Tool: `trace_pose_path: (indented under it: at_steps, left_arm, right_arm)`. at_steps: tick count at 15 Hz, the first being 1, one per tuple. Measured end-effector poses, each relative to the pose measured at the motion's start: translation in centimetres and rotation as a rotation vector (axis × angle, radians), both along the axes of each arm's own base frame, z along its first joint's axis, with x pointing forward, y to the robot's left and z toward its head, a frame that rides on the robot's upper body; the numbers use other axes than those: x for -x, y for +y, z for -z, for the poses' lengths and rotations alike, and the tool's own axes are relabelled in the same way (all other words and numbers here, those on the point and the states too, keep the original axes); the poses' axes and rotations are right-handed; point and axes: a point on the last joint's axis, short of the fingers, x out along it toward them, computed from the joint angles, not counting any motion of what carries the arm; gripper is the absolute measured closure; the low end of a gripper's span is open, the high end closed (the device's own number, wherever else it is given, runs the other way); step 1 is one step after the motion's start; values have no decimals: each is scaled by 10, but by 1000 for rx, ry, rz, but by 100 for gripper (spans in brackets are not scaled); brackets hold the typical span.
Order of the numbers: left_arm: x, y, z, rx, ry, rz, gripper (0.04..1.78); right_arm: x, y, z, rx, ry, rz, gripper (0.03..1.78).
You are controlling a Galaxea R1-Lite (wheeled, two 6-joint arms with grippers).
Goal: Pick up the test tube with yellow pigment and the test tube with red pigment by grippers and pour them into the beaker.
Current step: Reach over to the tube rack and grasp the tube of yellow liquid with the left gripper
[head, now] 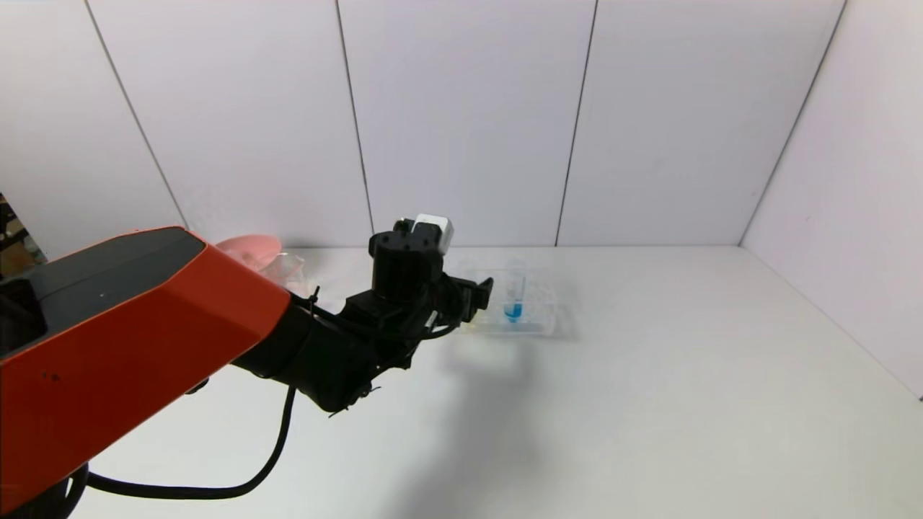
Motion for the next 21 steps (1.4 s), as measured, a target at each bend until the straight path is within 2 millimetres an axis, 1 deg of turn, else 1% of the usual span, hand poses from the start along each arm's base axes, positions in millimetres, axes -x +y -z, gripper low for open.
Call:
trace_pose_path:
  at_steps: [5,9,21]
  left_arm:
    - [-3,-14,1,35,-12,-35,6]
    - [-6,-22,7,36,-19,-80,6]
    - [-9,-31,16,46,-7,-102,6]
  right_arm:
    - [0,0,0,0,0,0,11]
    - [0,0,0,0,0,0,11]
    - [0,0,0,0,0,0,11]
